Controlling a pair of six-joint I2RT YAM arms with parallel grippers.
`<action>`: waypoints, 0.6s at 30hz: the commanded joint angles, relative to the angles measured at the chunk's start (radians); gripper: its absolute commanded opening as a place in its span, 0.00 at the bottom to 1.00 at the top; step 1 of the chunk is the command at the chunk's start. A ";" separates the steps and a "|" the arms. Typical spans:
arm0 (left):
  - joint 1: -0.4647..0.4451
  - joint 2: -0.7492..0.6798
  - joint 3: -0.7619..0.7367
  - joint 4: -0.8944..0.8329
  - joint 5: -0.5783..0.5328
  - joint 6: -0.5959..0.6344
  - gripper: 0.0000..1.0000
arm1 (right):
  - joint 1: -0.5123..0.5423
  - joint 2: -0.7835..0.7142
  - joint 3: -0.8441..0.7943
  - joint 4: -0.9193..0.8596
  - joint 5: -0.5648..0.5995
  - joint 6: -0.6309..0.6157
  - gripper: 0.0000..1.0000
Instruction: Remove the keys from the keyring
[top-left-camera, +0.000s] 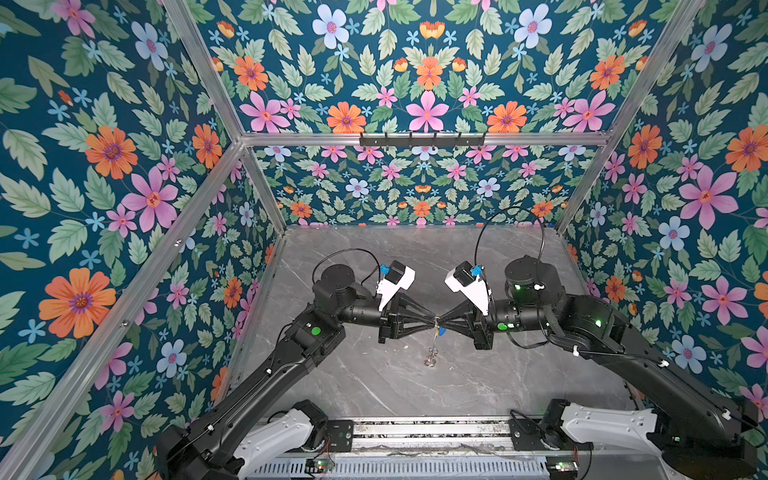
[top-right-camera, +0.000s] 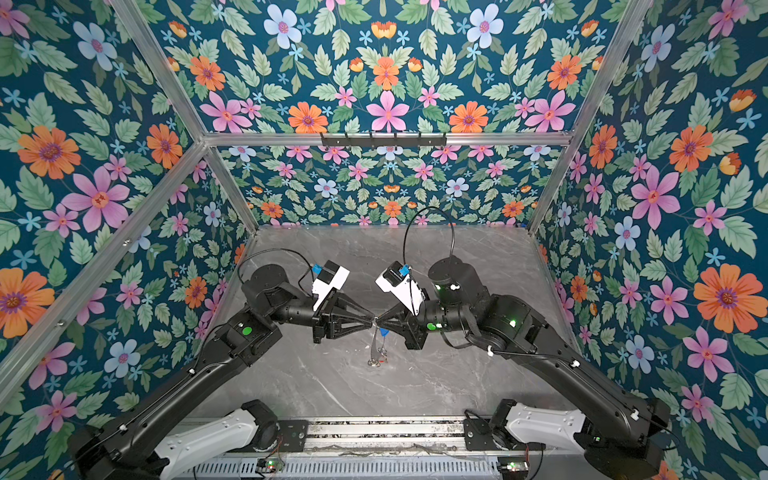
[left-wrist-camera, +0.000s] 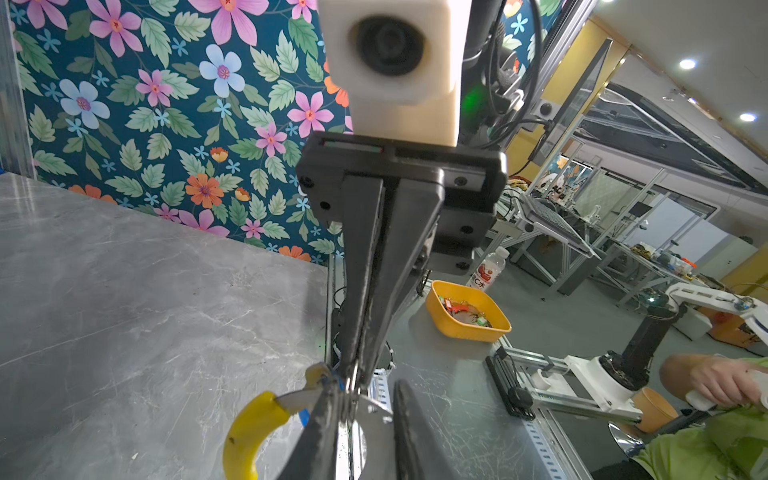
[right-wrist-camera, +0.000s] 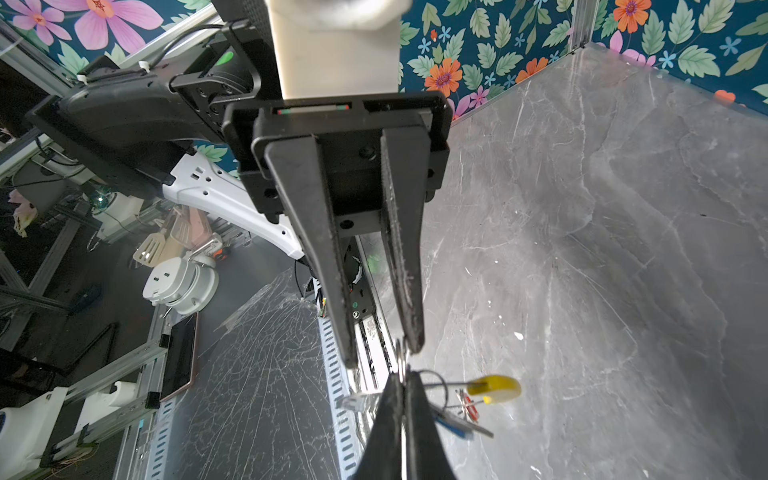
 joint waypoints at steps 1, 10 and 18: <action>-0.001 0.003 0.008 0.000 0.028 0.015 0.24 | 0.001 0.015 0.021 -0.009 0.046 -0.007 0.00; -0.002 0.007 0.010 -0.012 0.022 0.023 0.11 | 0.001 0.033 0.035 -0.026 0.067 -0.008 0.00; -0.014 0.011 0.008 -0.015 -0.005 0.046 0.05 | 0.001 0.032 0.025 0.012 0.042 0.008 0.00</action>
